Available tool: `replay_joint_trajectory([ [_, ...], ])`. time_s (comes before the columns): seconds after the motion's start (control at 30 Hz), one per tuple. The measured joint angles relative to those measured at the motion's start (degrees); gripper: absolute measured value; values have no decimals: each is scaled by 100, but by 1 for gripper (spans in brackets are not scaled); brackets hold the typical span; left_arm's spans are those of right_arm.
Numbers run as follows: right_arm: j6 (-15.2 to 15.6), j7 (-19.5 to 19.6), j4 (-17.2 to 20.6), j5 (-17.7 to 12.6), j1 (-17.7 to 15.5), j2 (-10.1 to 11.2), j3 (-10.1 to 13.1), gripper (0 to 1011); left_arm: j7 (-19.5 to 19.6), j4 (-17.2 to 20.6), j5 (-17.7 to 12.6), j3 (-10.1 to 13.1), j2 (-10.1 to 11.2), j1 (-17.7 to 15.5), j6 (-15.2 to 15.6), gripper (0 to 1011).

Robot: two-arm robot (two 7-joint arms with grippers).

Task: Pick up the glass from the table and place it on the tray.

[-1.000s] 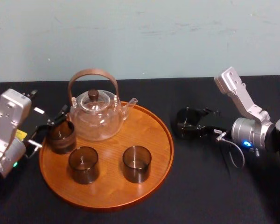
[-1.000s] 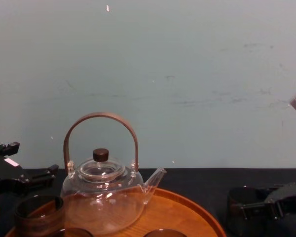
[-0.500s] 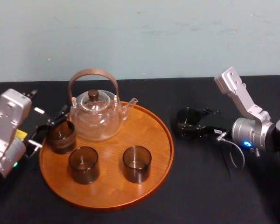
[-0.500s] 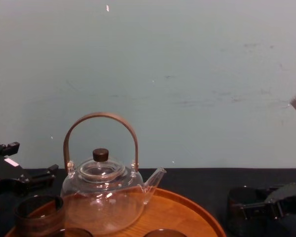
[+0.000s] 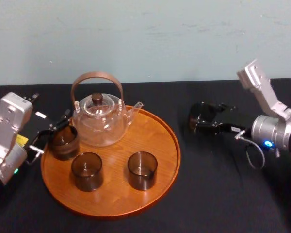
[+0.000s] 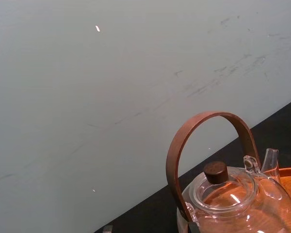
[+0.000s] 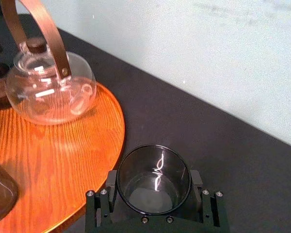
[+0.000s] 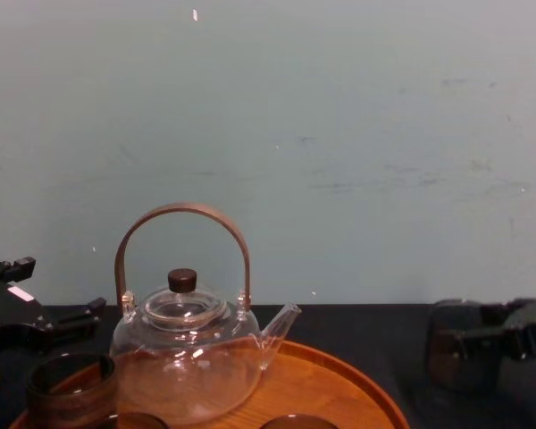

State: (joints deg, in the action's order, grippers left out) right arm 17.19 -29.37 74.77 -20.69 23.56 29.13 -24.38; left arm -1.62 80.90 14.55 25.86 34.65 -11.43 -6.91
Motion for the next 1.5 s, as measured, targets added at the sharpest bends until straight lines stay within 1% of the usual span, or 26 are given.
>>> replay_joint_trajectory([
  [0.13,39,-8,290,-76,-37,135,75,900,0,0,0,0,0,0,0,1001],
  [0.3,43,-77,504,-118,-33,241,70,900,0,0,0,0,0,0,0,1001],
  [0.43,24,-196,601,-128,33,294,-11,900,0,0,0,0,0,0,0,1001],
  [0.53,-28,-353,610,-122,151,304,-172,900,0,0,0,0,0,0,0,1001],
  [0.6,-52,-412,599,-120,199,293,-234,900,0,0,0,0,0,0,0,1001],
  [0.9,-208,-724,424,-121,512,153,-624,900,0,0,0,0,0,0,0,1002],
  [1.1,-302,-843,249,-116,677,41,-822,900,0,0,0,0,0,0,0,1001],
  [1.23,-368,-898,48,-97,802,-71,-964,900,0,0,0,0,0,0,0,1001],
  [1.5,-480,-958,-347,-45,961,-253,-1143,900,0,0,0,0,0,0,0,1001],
])
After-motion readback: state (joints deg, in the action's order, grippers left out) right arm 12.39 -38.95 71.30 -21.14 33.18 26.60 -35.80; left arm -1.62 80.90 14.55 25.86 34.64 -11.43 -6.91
